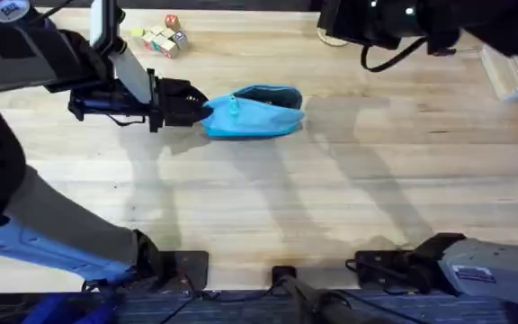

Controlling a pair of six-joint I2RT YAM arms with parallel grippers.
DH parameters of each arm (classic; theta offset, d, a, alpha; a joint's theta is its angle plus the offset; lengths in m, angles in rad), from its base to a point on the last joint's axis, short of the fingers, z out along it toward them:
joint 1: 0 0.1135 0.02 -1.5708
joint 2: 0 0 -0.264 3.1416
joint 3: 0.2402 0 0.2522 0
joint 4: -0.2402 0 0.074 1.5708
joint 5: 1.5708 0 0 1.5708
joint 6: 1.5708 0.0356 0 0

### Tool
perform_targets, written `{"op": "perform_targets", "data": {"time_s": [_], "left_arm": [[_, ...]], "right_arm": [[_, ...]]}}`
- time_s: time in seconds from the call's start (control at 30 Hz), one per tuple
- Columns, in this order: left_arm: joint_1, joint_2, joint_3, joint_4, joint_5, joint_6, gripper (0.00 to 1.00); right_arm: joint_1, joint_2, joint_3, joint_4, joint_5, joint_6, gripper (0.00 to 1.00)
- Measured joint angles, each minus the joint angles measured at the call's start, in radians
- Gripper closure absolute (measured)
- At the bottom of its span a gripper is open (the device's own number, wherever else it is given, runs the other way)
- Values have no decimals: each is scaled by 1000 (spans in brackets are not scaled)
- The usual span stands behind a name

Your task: Unzip the bag, pick up the pens from the table one at a time and place them inside, then zip the bag closed.

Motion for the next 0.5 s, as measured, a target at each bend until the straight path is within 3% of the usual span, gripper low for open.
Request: {"op": "perform_targets", "data": {"time_s": [0.23,0.27,0.47,0.5], "left_arm": [[0,0,0,0,0,0,958],[0,0,0,0,0,0,958],[0,0,0,0,0,0,958],[0,0,0,0,0,0,958]], "right_arm": [[108,-58,0,-33,2,-23,969],[127,-62,0,-41,2,-22,911],[259,-65,0,-94,2,-28,52],[279,-65,0,-102,2,-32,16]]}}
